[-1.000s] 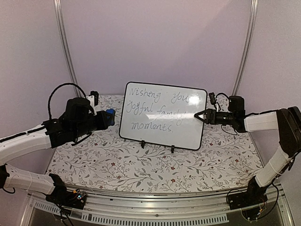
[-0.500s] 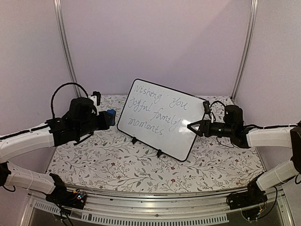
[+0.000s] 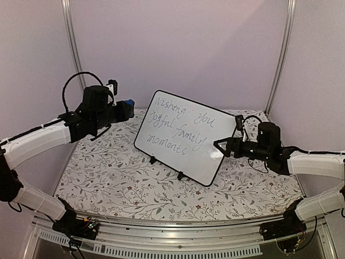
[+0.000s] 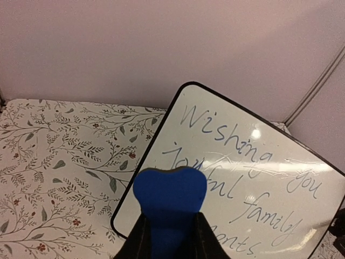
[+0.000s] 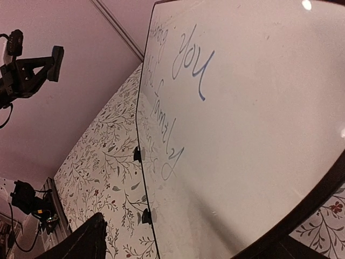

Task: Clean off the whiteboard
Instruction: Move the whiteboard to the center of the board, then hold the whiteboard at the center of the board.

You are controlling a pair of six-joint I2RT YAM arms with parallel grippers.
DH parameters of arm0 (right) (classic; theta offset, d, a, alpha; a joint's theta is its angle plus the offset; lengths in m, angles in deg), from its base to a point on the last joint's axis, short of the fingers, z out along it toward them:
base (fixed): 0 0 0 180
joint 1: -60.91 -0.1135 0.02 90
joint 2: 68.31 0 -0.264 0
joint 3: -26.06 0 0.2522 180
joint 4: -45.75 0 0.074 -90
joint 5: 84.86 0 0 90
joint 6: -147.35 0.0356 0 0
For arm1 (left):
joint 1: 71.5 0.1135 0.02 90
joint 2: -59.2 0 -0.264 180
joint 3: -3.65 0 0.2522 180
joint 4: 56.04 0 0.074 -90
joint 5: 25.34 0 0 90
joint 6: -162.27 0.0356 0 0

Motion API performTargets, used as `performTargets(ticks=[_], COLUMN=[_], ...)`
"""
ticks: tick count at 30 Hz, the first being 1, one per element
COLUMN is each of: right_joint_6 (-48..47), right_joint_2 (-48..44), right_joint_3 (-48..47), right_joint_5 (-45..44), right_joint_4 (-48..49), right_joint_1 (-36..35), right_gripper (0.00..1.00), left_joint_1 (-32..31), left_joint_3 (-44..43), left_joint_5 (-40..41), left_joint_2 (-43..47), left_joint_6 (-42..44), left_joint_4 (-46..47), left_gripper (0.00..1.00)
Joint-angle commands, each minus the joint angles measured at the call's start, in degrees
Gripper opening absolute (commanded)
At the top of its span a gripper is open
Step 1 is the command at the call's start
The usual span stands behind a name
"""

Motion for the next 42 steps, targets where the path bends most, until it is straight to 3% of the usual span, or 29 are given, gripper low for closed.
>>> performTargets(ticks=[1, 8, 19, 24, 38, 42], right_joint_6=[-5.08, -5.99, -5.54, -3.94, 0.79, 1.22], right_joint_2=[-1.80, 1.56, 7.49, 8.25, 12.93, 12.72], right_joint_3=[-6.67, -11.55, -13.03, -14.18, -14.68, -14.31], right_joint_5=[-3.89, 5.32, 15.80, 19.66, 20.70, 20.20], right_joint_4=[-6.87, -7.81, -4.44, -2.89, 3.14, 3.78], right_joint_1=[1.28, 7.64, 8.08, 8.09, 8.06, 8.08], right_gripper=[0.90, 0.88, 0.78, 0.72, 0.55, 0.42], left_joint_1=[2.64, 6.06, 6.99, 6.95, 7.88, 7.85], left_joint_3=[-4.91, -10.35, -15.51, -13.49, -8.25, -6.44], left_joint_5=[-4.33, -15.06, -26.53, -29.31, -29.05, -26.40], left_joint_2=[-3.83, -11.17, -18.90, -18.55, -13.09, -11.79], left_joint_6=[4.69, 9.81, 15.25, 13.76, 12.54, 13.54], left_joint_4=[3.28, 9.22, 14.17, 16.44, 18.92, 20.13], left_gripper=[0.00, 0.00, 0.00, 0.00, 0.00, 0.00])
